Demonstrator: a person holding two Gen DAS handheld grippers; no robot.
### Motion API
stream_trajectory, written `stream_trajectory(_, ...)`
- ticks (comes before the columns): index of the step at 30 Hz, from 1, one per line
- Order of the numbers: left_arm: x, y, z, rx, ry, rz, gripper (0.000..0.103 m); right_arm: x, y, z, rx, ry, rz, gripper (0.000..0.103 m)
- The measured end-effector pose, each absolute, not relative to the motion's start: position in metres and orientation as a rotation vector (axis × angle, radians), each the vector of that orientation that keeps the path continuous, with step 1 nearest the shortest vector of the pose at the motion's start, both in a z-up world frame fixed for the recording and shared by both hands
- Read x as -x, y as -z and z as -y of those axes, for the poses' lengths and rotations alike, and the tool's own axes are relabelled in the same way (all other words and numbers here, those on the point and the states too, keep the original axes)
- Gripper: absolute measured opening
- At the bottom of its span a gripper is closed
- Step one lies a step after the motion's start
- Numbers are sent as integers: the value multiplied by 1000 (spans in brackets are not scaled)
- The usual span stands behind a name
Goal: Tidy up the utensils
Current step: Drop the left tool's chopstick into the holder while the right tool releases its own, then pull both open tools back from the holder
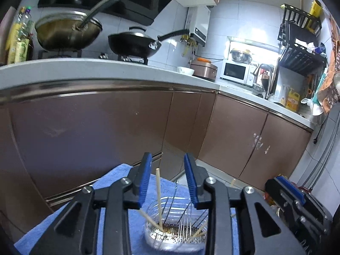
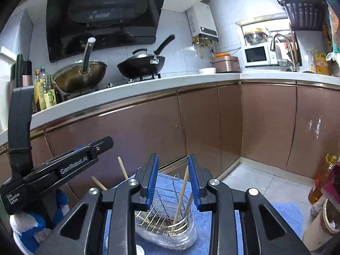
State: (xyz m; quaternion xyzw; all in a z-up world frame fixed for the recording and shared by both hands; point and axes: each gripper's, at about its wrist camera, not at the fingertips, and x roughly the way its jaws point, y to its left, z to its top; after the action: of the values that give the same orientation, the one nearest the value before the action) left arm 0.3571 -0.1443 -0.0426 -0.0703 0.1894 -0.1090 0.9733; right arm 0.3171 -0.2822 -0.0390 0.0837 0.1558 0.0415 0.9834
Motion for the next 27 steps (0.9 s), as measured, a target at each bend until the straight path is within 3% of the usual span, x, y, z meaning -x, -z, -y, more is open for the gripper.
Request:
stream_trajectory(14, -236, 2, 115, 44, 137, -330, 31, -234, 11, 261, -198, -98, -317, 29)
stream_trajectory(17, -213, -5, 108, 32, 124, -317, 37, -216, 6, 254, -198, -109, -311, 29)
stream_trajectory(27, -153, -16, 78, 30, 76, -296, 42, -165, -10, 234, -193, -143, -279, 32)
